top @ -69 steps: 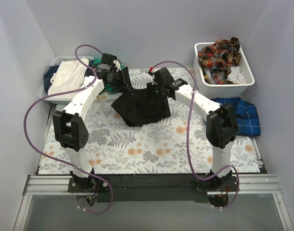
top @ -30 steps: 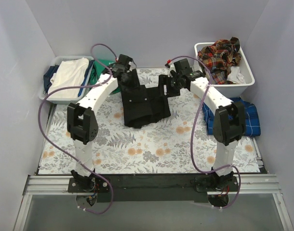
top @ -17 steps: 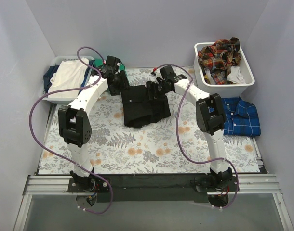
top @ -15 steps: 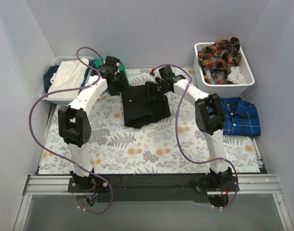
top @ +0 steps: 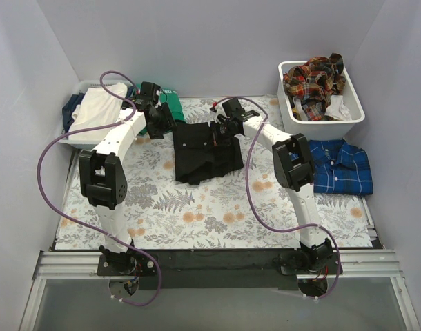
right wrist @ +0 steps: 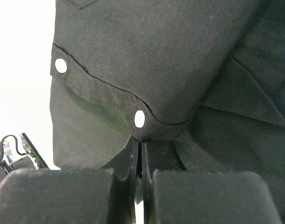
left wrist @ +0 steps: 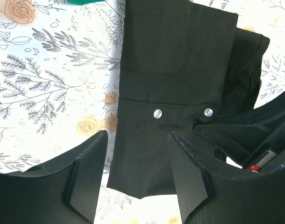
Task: Fold and stack the long sleeve shirts
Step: Fold the shirt
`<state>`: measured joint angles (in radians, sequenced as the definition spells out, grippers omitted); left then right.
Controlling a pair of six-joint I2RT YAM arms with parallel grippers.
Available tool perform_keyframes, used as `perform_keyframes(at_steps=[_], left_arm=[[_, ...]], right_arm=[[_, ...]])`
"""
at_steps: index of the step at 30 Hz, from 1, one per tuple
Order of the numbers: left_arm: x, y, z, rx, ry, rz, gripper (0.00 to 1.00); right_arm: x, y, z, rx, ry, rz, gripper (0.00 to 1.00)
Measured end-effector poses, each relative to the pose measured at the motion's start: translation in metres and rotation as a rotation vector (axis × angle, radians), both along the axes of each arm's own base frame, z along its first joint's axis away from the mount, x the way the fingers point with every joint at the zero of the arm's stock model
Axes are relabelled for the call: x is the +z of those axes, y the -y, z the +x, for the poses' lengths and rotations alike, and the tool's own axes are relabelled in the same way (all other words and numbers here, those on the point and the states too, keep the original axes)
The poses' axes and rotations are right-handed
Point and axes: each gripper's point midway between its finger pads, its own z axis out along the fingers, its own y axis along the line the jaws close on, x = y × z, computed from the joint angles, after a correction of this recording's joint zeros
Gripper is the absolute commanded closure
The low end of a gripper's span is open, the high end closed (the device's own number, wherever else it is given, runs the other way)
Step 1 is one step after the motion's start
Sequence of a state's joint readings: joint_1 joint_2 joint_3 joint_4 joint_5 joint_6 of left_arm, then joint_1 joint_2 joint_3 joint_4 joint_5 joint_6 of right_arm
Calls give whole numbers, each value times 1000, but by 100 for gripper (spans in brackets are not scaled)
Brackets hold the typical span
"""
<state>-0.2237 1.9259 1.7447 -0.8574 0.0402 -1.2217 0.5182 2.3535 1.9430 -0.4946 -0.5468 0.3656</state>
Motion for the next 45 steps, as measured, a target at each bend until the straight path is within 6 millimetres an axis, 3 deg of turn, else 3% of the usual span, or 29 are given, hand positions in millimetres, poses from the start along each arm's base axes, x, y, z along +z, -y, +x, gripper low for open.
perform_keyframes(at_steps=[8, 11, 16, 20, 23, 31, 39, 45], left_arm=[[-2, 4, -1, -24, -2, -22, 48], [-9, 6, -4, -31, -15, -31, 49], [-20, 6, -10, -35, -40, -33, 50], [-20, 8, -9, -40, -36, -43, 50], [-18, 12, -7, -51, -24, -61, 50], [-15, 23, -4, -83, -11, -110, 51], [-23, 37, -7, -121, -30, -131, 51], [-23, 71, -16, -225, -24, -135, 51]], right_arm=[[13, 1, 4, -10, 41, -6, 99], [37, 2, 7, -14, 92, 9, 99], [93, 5, 6, -16, 206, 53, 99], [115, 13, -2, -22, 251, 67, 99], [110, 25, -9, -36, 238, 57, 99], [58, 82, -9, -123, 121, -5, 99], [59, 118, 25, -176, 139, 19, 99], [33, 130, 56, -190, 100, 21, 99]])
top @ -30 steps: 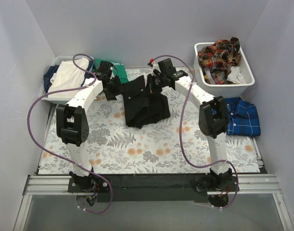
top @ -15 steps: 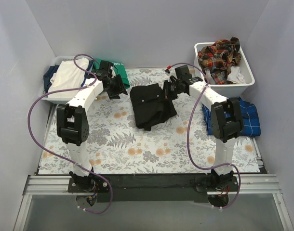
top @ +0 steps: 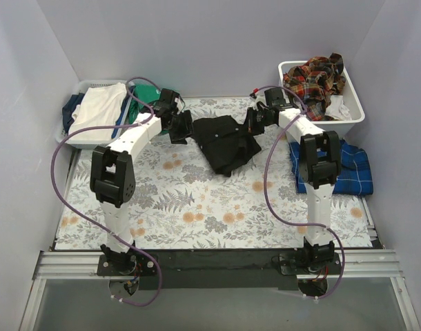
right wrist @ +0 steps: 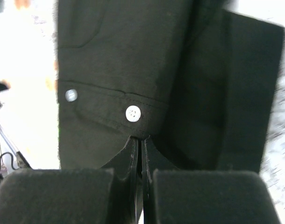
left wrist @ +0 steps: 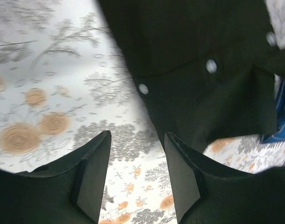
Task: Fold and stack the long sleeve shirts
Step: Fold the shirt
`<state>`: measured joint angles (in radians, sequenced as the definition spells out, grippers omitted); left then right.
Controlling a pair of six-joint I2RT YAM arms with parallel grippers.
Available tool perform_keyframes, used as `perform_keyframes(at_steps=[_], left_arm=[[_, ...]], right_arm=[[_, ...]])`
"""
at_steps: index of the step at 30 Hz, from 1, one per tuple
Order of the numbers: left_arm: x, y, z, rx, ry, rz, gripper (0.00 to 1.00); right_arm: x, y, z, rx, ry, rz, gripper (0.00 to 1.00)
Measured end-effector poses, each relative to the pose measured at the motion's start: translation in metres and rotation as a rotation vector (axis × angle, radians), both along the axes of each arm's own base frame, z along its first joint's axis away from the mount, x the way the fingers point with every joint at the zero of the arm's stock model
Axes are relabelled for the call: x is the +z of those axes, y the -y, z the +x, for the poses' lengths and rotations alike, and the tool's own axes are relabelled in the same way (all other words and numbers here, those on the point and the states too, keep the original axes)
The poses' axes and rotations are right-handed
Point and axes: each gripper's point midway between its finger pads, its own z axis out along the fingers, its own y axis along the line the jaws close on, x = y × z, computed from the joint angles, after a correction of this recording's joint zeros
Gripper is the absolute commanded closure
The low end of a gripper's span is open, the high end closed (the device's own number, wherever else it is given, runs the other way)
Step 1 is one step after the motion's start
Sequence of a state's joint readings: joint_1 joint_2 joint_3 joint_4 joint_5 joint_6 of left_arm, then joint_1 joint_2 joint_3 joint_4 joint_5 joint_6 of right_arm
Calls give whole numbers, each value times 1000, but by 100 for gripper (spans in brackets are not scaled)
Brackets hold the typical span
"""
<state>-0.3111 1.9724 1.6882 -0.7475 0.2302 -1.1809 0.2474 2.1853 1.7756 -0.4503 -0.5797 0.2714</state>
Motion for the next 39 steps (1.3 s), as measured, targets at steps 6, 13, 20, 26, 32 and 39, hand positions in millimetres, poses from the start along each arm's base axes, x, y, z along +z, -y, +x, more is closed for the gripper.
perform_keyframes(at_steps=[6, 13, 20, 26, 32, 39], left_arm=[[0, 52, -3, -122, 38, -6, 51], [-32, 73, 5, -139, 0, 17, 51], [-85, 83, 20, -85, -69, 79, 51], [-91, 100, 36, -76, -36, 112, 51], [-94, 93, 34, -53, -38, 165, 52], [-95, 72, 16, -33, -41, 237, 49]], right_arm=[[-31, 8, 34, -27, -44, -33, 99], [-29, 14, 56, -65, -10, -72, 99], [-29, 18, 61, -85, 7, -102, 88], [-28, 22, 65, -102, 27, -127, 59], [6, 34, 74, -157, 111, -170, 56], [101, 34, 71, -182, 326, -167, 56]])
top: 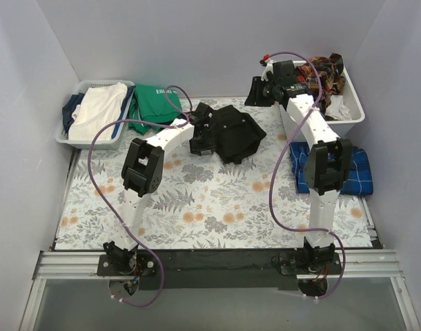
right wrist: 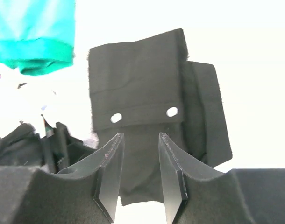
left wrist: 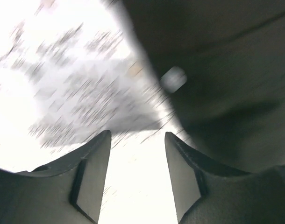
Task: Fold and stack the long sleeve shirts
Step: Fold the shirt
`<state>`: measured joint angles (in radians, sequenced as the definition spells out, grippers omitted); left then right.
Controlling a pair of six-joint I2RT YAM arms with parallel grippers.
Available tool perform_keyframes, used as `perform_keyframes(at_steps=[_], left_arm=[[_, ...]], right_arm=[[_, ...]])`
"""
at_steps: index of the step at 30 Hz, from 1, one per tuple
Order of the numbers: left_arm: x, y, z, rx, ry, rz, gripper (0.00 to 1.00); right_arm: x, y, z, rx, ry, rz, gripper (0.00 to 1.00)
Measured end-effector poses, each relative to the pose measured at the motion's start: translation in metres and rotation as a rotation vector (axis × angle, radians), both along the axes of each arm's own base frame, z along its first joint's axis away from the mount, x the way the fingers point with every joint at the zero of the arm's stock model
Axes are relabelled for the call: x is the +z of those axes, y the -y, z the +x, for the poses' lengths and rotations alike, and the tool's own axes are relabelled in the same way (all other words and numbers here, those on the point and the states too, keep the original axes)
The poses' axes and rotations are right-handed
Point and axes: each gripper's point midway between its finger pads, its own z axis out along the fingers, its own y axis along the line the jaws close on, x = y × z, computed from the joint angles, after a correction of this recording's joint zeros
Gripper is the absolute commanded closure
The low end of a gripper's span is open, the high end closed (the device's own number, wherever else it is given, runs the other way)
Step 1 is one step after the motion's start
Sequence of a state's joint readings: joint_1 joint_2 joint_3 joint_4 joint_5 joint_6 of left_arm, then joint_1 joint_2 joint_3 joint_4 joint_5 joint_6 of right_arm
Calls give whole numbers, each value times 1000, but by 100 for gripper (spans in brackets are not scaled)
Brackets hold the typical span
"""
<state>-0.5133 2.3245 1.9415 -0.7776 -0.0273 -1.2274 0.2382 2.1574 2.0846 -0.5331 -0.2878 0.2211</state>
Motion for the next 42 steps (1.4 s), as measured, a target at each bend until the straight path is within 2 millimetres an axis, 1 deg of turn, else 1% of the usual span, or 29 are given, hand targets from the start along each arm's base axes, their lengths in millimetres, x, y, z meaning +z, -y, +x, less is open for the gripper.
perform_keyframes(at_steps=[1, 3, 5, 7, 9, 11, 12, 13, 15, 18, 20, 24, 27, 29, 31, 33, 35, 39, 40, 42], left_arm=[[0, -5, -6, 3, -11, 14, 48], [2, -14, -15, 11, -31, 35, 47], [9, -19, -15, 20, -29, 33, 47], [20, -26, -13, 33, -23, 25, 46], [31, -34, -9, 50, -11, 9, 46], [47, -45, -3, 74, 6, -14, 47], [55, -51, -1, 85, 14, -28, 46], [62, -57, 1, 96, 23, -39, 46], [76, -69, 4, 118, 45, -63, 46], [88, -90, 5, 150, 60, -77, 46], [90, -98, 3, 160, 59, -79, 46], [86, -103, -5, 158, 41, -82, 46], [81, -103, -10, 152, 24, -85, 46], [80, -103, -12, 150, 17, -87, 46], [80, -103, -11, 150, 17, -90, 46], [80, -103, -11, 147, 19, -94, 46], [81, -104, -10, 149, 18, -97, 46], [81, -108, -9, 156, 15, -104, 45], [81, -108, -9, 157, 15, -105, 44], [81, -111, -8, 159, 15, -105, 44]], right_arm=[[6, -3, -6, 9, 14, -3, 57], [8, -16, -31, 45, 11, -24, 57], [-6, -38, -64, 108, -25, -53, 57], [-33, -60, -99, 177, -89, -87, 57], [-62, -79, -130, 240, -157, -114, 58], [-90, -90, -157, 287, -232, -145, 58], [-99, -93, -163, 296, -258, -153, 58], [-105, -95, -165, 299, -271, -158, 58], [-112, -96, -160, 290, -279, -161, 59], [-111, -98, -137, 255, -261, -151, 59], [-105, -101, -123, 243, -234, -141, 59], [-84, -103, -105, 222, -175, -128, 59], [-71, -107, -97, 221, -139, -118, 59], [-70, -108, -97, 224, -135, -121, 59], [-78, -108, -101, 228, -148, -135, 59], [-94, -105, -110, 230, -183, -160, 60], [-115, -99, -121, 230, -227, -191, 60], [-163, -78, -154, 228, -347, -272, 60], [-171, -75, -160, 228, -364, -280, 61], [-170, -71, -162, 223, -352, -285, 61]])
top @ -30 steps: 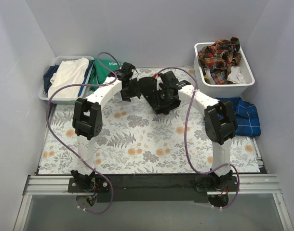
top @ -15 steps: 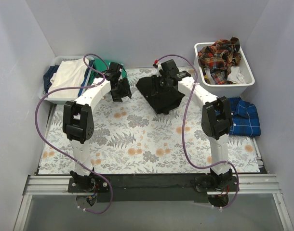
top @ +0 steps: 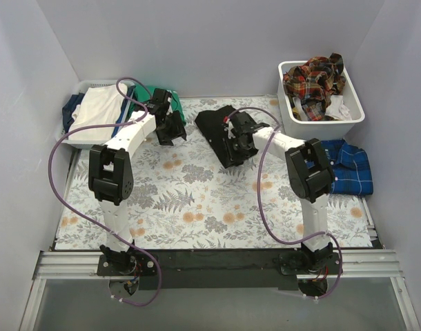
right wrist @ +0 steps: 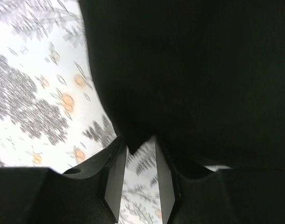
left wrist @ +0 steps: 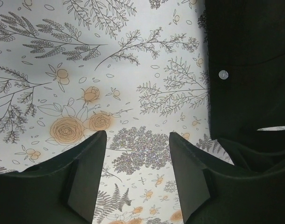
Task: Fold and stack the long sleeve shirts
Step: Fold the shirt
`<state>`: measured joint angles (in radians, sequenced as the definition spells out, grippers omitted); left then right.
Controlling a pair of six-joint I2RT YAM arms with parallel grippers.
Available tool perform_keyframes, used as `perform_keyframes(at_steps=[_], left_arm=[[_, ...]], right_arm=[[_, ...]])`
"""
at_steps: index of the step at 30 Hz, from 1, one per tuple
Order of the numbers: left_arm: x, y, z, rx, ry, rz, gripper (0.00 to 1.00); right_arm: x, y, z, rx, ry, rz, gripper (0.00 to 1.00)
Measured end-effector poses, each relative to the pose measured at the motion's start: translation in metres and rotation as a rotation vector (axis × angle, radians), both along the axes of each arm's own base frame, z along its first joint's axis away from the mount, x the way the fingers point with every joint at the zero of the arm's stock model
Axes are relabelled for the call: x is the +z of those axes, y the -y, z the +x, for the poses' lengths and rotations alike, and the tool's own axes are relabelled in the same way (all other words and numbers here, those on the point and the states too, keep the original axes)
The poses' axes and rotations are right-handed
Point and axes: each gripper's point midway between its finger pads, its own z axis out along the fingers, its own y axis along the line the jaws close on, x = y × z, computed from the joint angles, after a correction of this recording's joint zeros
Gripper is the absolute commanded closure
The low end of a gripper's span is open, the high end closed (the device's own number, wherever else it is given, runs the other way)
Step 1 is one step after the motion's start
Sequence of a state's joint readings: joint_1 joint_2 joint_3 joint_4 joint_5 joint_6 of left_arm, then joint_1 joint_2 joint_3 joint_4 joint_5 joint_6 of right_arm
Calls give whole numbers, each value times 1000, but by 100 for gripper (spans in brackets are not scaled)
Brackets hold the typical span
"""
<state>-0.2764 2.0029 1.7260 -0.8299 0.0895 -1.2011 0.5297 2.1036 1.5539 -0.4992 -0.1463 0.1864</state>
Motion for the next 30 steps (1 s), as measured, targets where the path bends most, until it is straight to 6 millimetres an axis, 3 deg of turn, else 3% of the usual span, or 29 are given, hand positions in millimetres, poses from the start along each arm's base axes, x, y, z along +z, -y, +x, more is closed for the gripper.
perform_keyframes(at_steps=[4, 13, 17, 20, 24, 26, 28, 30], left_arm=[[1, -2, 1, -7, 2, -1, 42], [7, 9, 2, -87, 25, -47, 41], [11, 11, 4, -97, 37, -56, 37], [13, 11, 7, -95, 47, -58, 33], [13, 10, 7, -87, 48, -51, 17], [12, 9, 7, -81, 44, -48, 14], [12, 8, 6, -76, 39, -44, 11], [11, 7, 5, -73, 35, -39, 10]], right_arm=[[-2, 16, -22, 1, -8, -9, 61], [-4, 59, -107, 18, -97, -31, 61], [4, 66, -118, 18, -118, -58, 60], [33, 51, -94, 16, -51, -29, 59], [98, 11, -20, 6, 139, 57, 57], [119, -8, 17, -2, 219, 84, 56], [120, -23, 47, -7, 258, 93, 55], [104, -31, 65, -11, 250, 74, 55]])
